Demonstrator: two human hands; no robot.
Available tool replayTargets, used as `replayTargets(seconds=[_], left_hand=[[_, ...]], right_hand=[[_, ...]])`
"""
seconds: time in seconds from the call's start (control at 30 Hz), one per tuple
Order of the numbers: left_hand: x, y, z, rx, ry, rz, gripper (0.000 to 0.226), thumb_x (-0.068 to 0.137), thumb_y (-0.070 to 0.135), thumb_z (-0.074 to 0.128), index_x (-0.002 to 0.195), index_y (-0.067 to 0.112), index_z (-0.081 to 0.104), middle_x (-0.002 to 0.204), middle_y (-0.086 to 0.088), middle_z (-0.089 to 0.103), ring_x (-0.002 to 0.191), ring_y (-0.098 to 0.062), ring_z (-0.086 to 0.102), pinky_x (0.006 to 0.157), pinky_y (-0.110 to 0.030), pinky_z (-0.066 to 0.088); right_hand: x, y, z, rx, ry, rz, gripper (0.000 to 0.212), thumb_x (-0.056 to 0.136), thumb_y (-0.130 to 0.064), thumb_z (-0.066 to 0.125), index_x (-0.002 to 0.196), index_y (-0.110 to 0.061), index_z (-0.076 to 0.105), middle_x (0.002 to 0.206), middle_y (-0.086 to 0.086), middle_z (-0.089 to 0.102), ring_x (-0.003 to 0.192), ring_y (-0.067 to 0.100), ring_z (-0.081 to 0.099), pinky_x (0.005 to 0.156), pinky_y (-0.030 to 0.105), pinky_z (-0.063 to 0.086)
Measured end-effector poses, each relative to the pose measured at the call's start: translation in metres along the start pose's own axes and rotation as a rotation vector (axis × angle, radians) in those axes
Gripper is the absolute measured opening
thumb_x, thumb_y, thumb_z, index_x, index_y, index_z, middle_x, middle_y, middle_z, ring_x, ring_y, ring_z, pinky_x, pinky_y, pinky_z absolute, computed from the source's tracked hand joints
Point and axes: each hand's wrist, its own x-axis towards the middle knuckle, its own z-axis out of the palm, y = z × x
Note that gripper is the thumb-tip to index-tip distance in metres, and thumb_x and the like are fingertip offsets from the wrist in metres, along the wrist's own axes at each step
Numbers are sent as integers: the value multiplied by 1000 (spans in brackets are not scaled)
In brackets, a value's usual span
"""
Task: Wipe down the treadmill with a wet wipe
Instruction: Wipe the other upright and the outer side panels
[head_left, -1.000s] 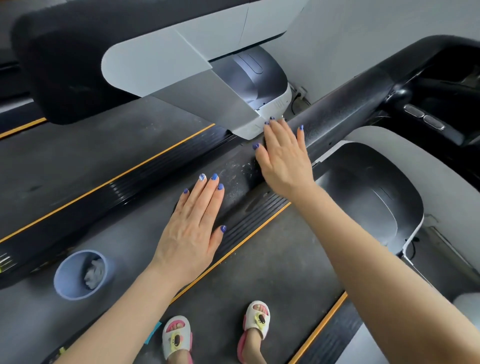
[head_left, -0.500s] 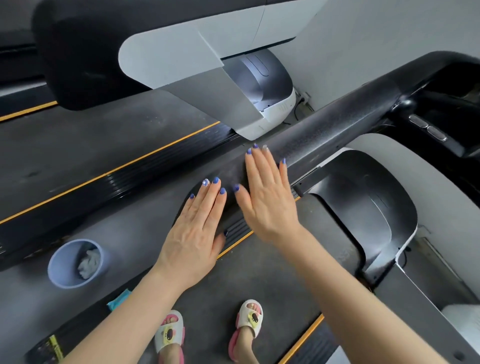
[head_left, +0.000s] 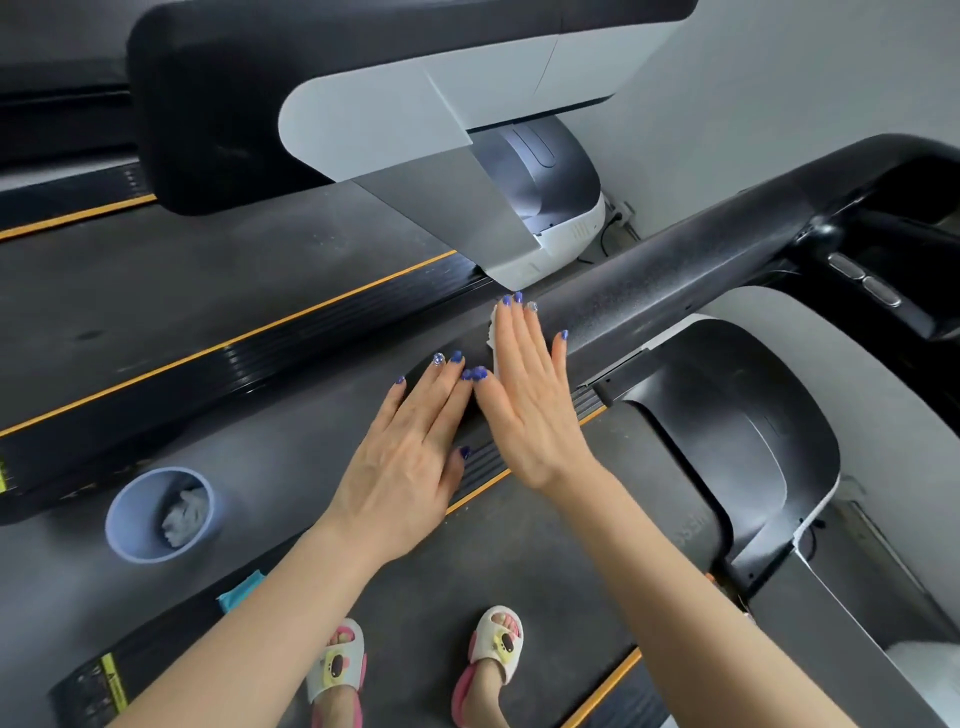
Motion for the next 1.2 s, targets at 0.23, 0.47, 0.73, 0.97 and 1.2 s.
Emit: replayTargets(seconds=[0.23,0.47,0.73,0.97,1.2], left_hand=[[28,20,-4,0,87,107,57,95,17,38,151,5,40,158,-10,40,148,-22,33,122,-45,27],[60,33,-6,96,185,46,45,99,23,43,136,4,60,116,-14,63,110,-29,59,94,-46,53],[83,50,26,145,335,-82,29,98,12,48,122,-1,56,129,-21,60,125,-34,53,101,-45,51],[49,49,31,228,279,-31,50,104,-1,23,147,3,49,153,-14,47,146,-27,40,118,-48,33],[106,38,17,145,189,-272,56,105,29,21,143,2,53,147,-13,54,140,-27,47,115,-50,36]], right_hand=[[34,46,-21,555,-153,132,70,102,-57,28,162,-31,3,167,-18,9,155,9,-1,125,35,-5],[31,47,-65,601,119,139,55,101,-35,44,155,-24,37,147,-15,49,138,4,45,119,30,31],[100,56,-62,248,291,189,38,101,-13,44,135,-12,60,120,-1,67,115,16,59,87,10,37],[93,56,-42,-125,294,83,33,100,-19,45,125,-20,68,131,-6,66,113,21,61,84,29,40],[92,57,-39,-56,387,45,39,88,-22,42,107,-14,75,110,0,75,98,24,67,79,32,47]])
